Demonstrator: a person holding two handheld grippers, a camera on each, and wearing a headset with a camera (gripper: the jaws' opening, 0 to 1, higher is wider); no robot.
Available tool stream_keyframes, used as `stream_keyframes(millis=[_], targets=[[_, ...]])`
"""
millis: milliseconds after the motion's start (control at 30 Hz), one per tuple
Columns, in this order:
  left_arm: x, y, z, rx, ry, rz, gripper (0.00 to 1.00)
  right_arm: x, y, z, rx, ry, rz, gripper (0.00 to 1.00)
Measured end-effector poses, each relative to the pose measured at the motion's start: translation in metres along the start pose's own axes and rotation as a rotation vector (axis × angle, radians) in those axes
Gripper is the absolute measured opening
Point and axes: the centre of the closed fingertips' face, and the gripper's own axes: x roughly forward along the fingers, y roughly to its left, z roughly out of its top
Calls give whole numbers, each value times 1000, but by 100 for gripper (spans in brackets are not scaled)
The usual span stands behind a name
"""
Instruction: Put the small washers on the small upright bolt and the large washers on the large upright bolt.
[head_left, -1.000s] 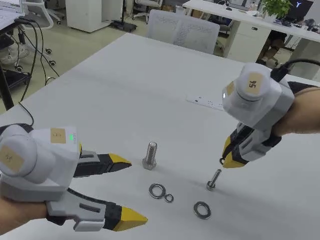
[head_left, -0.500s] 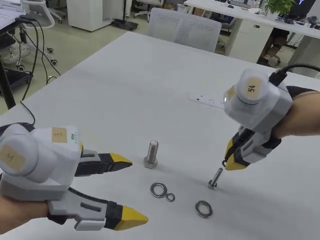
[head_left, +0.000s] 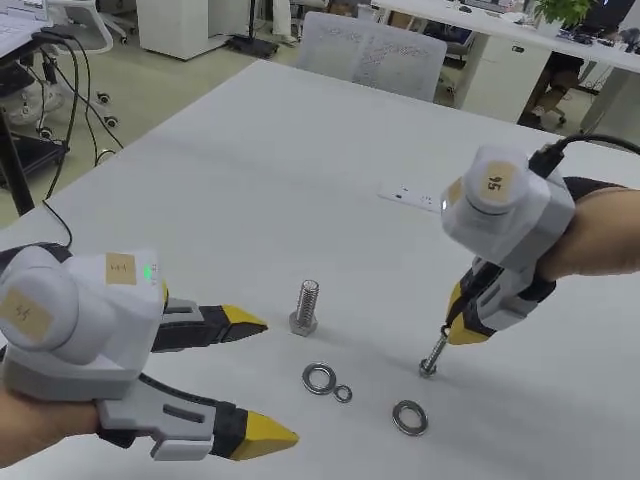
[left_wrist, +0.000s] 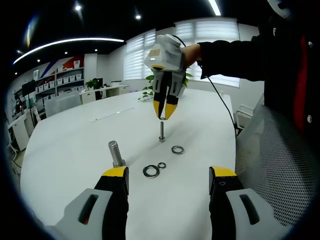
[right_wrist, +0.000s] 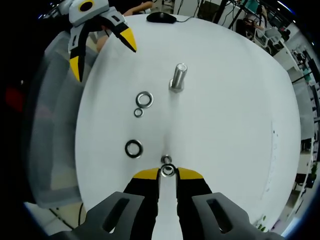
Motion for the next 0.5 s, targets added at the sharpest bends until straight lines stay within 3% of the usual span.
stream_keyframes(millis=[500], targets=[[3,-1,0,-1,3,-7,64,11,-4,-5,11,6,13,13]])
